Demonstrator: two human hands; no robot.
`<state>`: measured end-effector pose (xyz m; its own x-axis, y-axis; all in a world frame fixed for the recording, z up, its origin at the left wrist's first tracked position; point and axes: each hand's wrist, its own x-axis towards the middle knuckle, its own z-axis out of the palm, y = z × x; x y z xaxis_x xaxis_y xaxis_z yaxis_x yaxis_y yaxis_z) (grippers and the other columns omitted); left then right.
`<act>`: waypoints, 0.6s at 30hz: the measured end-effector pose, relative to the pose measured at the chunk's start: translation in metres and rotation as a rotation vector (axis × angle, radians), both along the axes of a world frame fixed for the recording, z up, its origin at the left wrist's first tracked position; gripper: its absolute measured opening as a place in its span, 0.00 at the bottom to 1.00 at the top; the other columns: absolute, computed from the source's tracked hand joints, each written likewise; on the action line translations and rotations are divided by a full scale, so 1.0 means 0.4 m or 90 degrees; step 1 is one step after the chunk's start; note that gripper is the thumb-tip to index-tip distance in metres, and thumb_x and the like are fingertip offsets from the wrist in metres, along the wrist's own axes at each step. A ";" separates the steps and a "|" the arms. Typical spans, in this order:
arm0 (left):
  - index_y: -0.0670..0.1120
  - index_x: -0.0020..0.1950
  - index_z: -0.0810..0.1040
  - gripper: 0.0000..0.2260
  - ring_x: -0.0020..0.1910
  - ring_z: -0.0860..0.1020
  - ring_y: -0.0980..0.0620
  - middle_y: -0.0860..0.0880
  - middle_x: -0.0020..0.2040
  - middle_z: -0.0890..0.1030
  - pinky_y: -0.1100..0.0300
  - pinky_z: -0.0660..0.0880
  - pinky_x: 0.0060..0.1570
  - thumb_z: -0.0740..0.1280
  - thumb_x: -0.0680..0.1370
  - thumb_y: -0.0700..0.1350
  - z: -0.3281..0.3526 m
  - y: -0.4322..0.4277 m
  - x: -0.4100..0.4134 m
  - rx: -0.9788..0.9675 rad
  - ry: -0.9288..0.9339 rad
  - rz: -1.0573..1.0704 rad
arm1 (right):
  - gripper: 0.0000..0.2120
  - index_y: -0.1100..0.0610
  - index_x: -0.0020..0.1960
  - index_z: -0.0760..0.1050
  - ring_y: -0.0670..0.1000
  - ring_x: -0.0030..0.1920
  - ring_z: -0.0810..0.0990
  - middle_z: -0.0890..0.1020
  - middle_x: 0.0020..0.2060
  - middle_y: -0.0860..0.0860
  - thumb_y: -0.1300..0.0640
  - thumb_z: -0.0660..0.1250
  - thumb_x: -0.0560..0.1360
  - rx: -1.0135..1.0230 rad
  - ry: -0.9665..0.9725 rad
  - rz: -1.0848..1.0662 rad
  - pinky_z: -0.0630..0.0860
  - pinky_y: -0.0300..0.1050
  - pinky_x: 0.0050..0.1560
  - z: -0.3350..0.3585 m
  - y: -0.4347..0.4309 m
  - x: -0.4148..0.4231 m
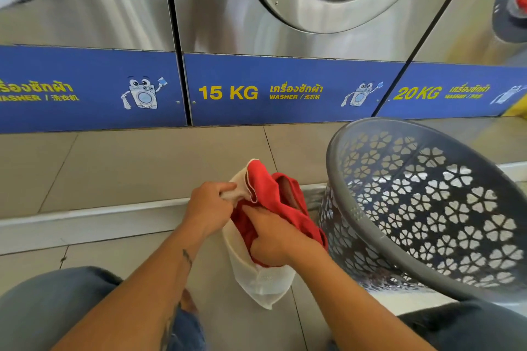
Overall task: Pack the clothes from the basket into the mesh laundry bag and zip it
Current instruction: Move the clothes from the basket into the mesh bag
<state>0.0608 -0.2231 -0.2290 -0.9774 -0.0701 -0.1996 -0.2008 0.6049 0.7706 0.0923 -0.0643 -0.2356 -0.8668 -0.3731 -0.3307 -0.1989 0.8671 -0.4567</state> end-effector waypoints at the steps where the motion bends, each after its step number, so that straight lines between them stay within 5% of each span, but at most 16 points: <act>1: 0.48 0.63 0.81 0.19 0.62 0.77 0.45 0.45 0.64 0.80 0.57 0.73 0.62 0.68 0.73 0.38 0.000 0.001 0.000 0.001 -0.002 0.001 | 0.27 0.50 0.71 0.68 0.56 0.65 0.75 0.77 0.65 0.51 0.58 0.64 0.72 -0.017 -0.002 -0.007 0.74 0.53 0.65 0.010 -0.002 0.002; 5: 0.48 0.65 0.80 0.18 0.62 0.77 0.44 0.45 0.66 0.78 0.55 0.73 0.61 0.67 0.75 0.40 0.007 0.005 0.005 0.021 -0.019 0.011 | 0.23 0.49 0.61 0.77 0.55 0.52 0.78 0.79 0.54 0.50 0.56 0.55 0.70 -0.105 0.286 -0.118 0.78 0.54 0.47 0.034 -0.029 0.020; 7: 0.50 0.64 0.80 0.18 0.58 0.78 0.44 0.45 0.66 0.78 0.55 0.75 0.58 0.66 0.75 0.39 0.009 0.004 0.010 0.018 -0.021 0.011 | 0.26 0.49 0.64 0.74 0.59 0.56 0.74 0.75 0.57 0.53 0.54 0.55 0.67 -0.089 0.386 -0.233 0.75 0.57 0.52 0.023 -0.017 0.021; 10: 0.51 0.63 0.81 0.20 0.53 0.80 0.45 0.46 0.65 0.78 0.55 0.78 0.53 0.65 0.74 0.37 0.012 -0.004 0.016 0.017 -0.020 -0.003 | 0.42 0.37 0.77 0.55 0.63 0.77 0.58 0.57 0.77 0.56 0.52 0.64 0.66 -0.073 0.052 -0.386 0.62 0.64 0.73 -0.046 0.047 0.021; 12: 0.51 0.63 0.81 0.19 0.50 0.81 0.46 0.46 0.64 0.79 0.57 0.78 0.50 0.66 0.74 0.38 0.012 -0.006 0.018 0.017 -0.030 -0.012 | 0.50 0.32 0.79 0.46 0.60 0.78 0.58 0.53 0.78 0.52 0.51 0.67 0.64 -0.137 -0.125 -0.395 0.63 0.61 0.75 -0.108 0.092 0.038; 18: 0.50 0.65 0.80 0.20 0.46 0.80 0.48 0.46 0.64 0.79 0.58 0.77 0.46 0.67 0.74 0.40 0.016 0.010 0.018 0.021 -0.054 -0.038 | 0.48 0.37 0.79 0.49 0.59 0.63 0.71 0.65 0.65 0.52 0.56 0.66 0.65 -0.115 -0.067 -0.383 0.74 0.57 0.66 -0.173 0.119 0.045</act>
